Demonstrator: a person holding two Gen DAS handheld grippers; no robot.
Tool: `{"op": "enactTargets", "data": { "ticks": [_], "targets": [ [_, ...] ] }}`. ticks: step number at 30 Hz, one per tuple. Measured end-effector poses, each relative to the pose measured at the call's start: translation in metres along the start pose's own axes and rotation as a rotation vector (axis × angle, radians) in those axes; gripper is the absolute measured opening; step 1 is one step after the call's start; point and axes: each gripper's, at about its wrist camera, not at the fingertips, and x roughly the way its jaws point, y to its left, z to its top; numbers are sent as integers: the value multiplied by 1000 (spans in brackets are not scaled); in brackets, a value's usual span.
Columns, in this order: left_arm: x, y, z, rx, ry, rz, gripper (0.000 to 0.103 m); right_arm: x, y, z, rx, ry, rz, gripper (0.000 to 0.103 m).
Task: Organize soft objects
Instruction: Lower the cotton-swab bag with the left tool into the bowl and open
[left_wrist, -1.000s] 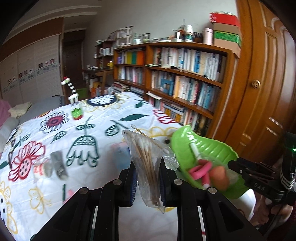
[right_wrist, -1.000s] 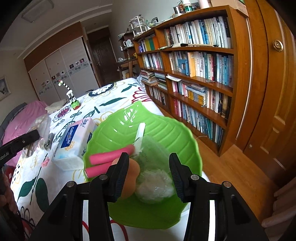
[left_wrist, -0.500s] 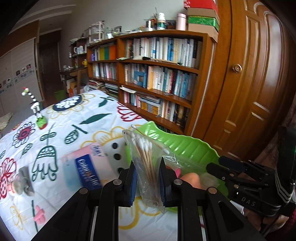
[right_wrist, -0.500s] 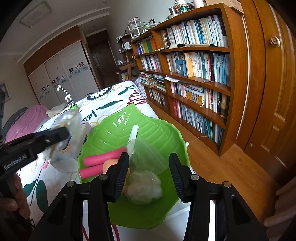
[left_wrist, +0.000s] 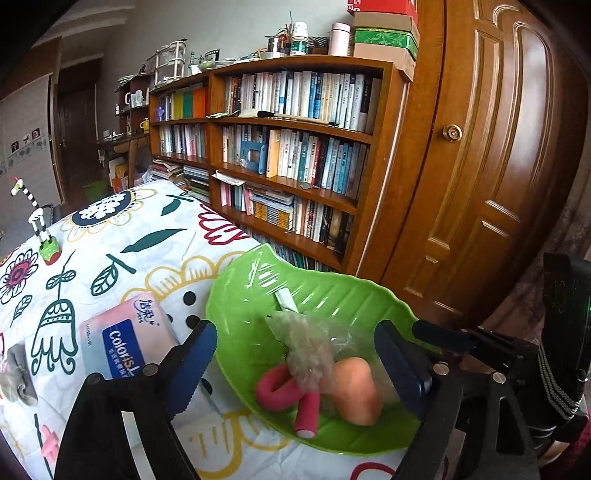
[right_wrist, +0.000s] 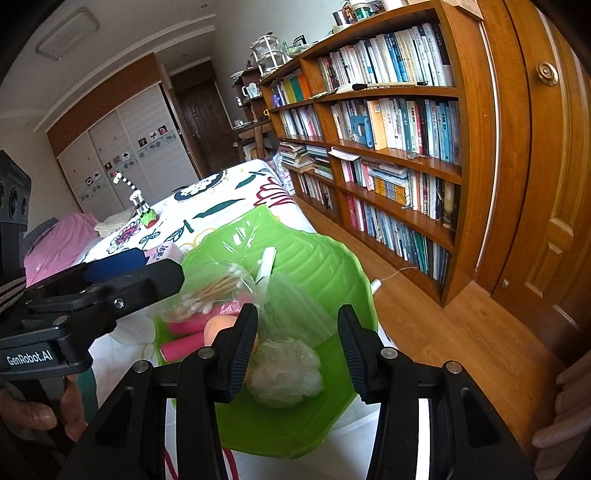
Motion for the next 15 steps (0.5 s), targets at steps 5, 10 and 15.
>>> {"op": "enactTargets", "data": {
  "ticks": [5,10,15],
  "targets": [
    [0,8,-2,-23,10,27,90,-1,0,0,-1,-1,-1,47],
    [-4,14,-3,-44,12,42,90,-1,0,0,-4,-1,2,47],
    [-8,20,-6,-60,11,57,93,-1,3,1,-11,-2,7,47]
  ]
}}
